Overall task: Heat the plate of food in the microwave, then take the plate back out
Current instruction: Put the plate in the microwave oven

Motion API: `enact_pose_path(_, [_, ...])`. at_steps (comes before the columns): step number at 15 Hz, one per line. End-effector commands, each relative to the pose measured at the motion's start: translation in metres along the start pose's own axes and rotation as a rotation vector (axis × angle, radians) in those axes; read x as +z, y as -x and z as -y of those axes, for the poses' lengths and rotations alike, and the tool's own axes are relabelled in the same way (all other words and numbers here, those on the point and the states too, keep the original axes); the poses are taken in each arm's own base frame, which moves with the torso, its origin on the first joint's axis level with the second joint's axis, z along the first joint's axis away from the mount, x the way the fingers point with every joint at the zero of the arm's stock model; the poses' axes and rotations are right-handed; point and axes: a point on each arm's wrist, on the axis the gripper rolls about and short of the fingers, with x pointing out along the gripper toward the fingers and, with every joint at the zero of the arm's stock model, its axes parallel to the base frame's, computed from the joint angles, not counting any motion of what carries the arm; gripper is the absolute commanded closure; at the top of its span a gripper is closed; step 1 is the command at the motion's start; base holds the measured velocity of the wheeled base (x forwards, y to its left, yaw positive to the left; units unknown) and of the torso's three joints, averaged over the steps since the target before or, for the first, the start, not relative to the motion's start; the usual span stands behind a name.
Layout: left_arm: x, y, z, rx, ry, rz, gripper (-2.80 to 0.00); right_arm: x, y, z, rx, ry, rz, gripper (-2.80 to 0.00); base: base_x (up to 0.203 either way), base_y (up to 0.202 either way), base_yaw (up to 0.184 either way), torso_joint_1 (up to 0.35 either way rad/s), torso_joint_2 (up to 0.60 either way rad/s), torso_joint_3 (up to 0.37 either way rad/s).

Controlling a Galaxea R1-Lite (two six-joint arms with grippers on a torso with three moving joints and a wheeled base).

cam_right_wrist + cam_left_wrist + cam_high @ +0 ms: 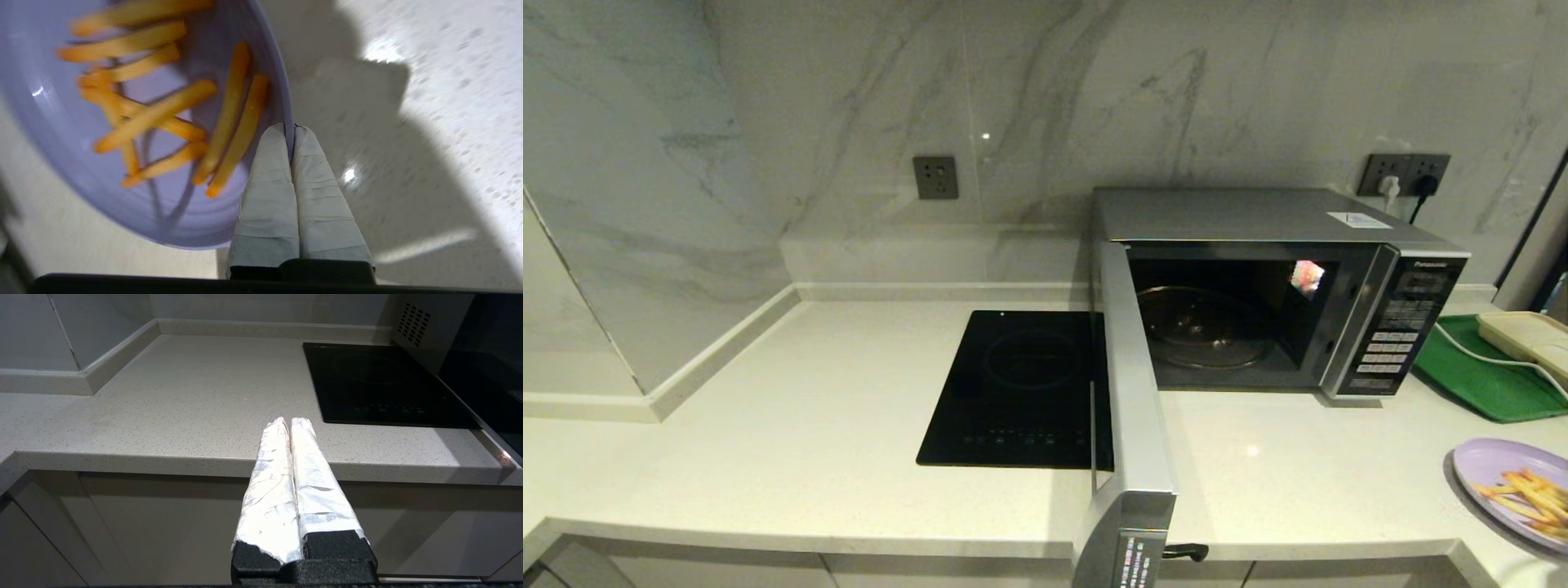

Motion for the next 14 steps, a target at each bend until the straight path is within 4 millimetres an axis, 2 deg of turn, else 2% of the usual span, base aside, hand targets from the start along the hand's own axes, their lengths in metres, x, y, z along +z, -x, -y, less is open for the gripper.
enact_pose_path(1, [0.0,0.0,0.0,0.001,0.001,0.001,0.0,-0.003,0.032,0.001,0.105,0.064,0.023,0.0,0.0,0.0,0.0,0.0,0.0,0.0])
enact_pose_path(4, [0.0,0.0,0.0,0.001,0.0,0.002,0.0,-0.014,0.051,0.0,0.163,0.151,0.011,0.0,0.0,0.0,0.0,0.0,0.0,0.0])
enact_pose_path(8, [0.0,0.0,0.0,0.001,0.001,0.001,0.0,-0.039,0.068,-0.005,0.222,0.229,-0.075,0.0,0.0,0.0,0.0,0.0,0.0,0.0])
enact_pose_path(11, [0.0,0.0,0.0,0.001,0.001,0.001,0.0,-0.07,0.079,-0.011,0.271,0.312,-0.124,0.0,0.0,0.0,0.0,0.0,0.0,0.0])
enact_pose_path(14, [0.0,0.0,0.0,0.001,0.0,0.001,0.0,-0.11,0.097,-0.029,0.333,0.375,-0.16,0.0,0.0,0.0,0.0,0.0,0.0,0.0])
